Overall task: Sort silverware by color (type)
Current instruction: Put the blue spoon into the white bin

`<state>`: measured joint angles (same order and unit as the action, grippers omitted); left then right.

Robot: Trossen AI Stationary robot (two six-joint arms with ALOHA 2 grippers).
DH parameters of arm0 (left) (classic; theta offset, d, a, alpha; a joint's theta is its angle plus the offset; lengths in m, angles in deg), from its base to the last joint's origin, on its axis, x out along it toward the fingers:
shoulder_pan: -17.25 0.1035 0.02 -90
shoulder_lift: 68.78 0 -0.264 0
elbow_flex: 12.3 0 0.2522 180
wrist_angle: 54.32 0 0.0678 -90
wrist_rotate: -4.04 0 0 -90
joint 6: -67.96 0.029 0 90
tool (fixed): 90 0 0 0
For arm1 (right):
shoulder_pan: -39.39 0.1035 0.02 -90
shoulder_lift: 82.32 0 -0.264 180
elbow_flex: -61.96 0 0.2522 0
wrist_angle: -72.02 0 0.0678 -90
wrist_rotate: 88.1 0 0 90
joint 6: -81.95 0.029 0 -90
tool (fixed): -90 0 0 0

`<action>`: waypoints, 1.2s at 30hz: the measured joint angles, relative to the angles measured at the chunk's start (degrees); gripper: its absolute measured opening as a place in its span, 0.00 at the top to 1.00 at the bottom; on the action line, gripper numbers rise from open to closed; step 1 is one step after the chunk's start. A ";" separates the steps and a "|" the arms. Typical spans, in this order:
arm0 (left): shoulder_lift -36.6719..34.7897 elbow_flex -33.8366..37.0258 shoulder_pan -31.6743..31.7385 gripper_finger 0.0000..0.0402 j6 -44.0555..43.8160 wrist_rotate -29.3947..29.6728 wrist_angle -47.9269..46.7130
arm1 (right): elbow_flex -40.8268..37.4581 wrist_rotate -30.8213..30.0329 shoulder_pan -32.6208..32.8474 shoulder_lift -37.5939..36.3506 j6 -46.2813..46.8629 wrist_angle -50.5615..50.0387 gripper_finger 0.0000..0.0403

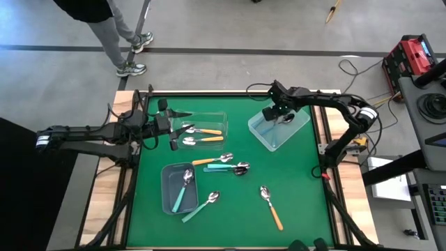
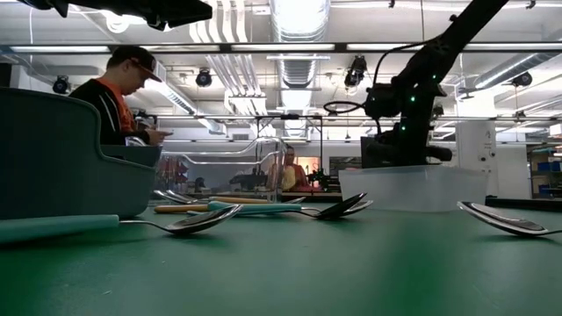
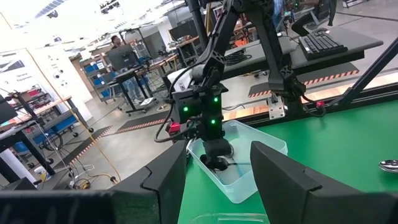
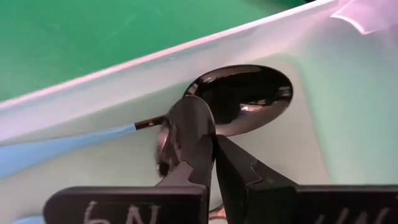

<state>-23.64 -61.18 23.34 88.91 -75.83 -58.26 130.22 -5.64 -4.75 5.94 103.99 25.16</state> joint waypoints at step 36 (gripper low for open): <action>-0.01 0.00 -0.01 0.60 0.02 0.00 0.31 | -8.83 -8.54 10.69 -11.64 21.42 -0.03 0.98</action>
<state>-23.65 -61.18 23.33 88.93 -75.83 -57.95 121.39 -14.18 5.94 -5.70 125.41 25.13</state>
